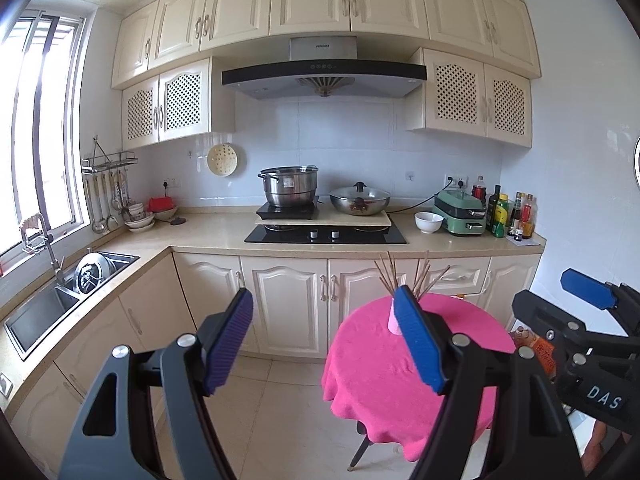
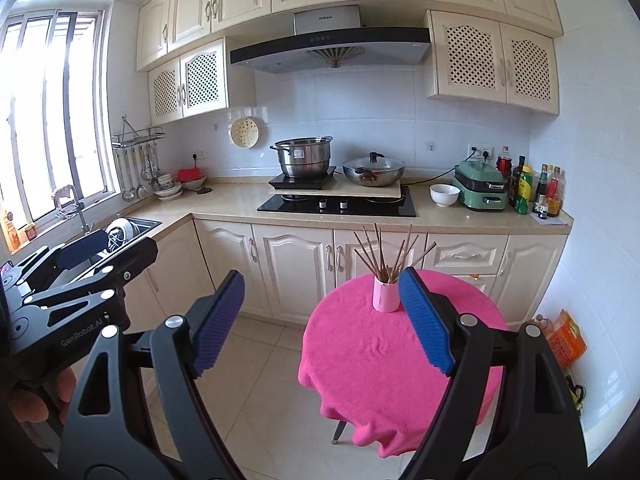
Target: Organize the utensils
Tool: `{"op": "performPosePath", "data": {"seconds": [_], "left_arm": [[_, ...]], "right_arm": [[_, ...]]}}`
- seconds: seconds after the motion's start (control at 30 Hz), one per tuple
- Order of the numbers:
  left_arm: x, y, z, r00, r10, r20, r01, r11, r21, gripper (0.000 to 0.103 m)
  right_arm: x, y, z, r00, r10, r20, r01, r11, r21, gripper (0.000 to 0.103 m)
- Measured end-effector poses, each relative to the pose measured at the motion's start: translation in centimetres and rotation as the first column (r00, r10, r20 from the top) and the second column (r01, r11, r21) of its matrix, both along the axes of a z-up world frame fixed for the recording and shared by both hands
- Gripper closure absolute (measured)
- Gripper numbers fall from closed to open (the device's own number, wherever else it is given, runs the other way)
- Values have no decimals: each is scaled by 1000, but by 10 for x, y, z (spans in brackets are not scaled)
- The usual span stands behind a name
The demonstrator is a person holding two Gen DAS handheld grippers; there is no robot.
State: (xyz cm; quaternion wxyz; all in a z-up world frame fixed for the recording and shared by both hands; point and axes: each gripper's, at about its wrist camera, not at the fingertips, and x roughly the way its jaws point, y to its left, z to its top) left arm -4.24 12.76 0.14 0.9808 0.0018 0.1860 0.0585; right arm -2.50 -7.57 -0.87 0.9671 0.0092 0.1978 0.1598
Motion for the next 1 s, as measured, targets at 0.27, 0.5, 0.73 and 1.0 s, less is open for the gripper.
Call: {"op": "performPosePath", "data": {"seconds": [0.27, 0.5, 0.73, 1.0], "left_arm": [[2, -1, -3, 1000, -4, 10, 4, 1000, -2, 30], [4, -7, -3, 1000, -7, 19, 6, 1000, 13, 30], [6, -14, -7, 1000, -12, 11, 12, 1000, 13, 30], [6, -20, -6, 1000, -20, 14, 20, 1000, 13, 30]], "right_arm": [[1, -2, -3, 1000, -7, -9, 7, 1000, 1, 24], [2, -4, -2, 1000, -9, -12, 9, 1000, 7, 24], [3, -7, -3, 1000, -12, -19, 13, 1000, 15, 24], [1, -12, -4, 1000, -19, -22, 19, 1000, 20, 24]]}}
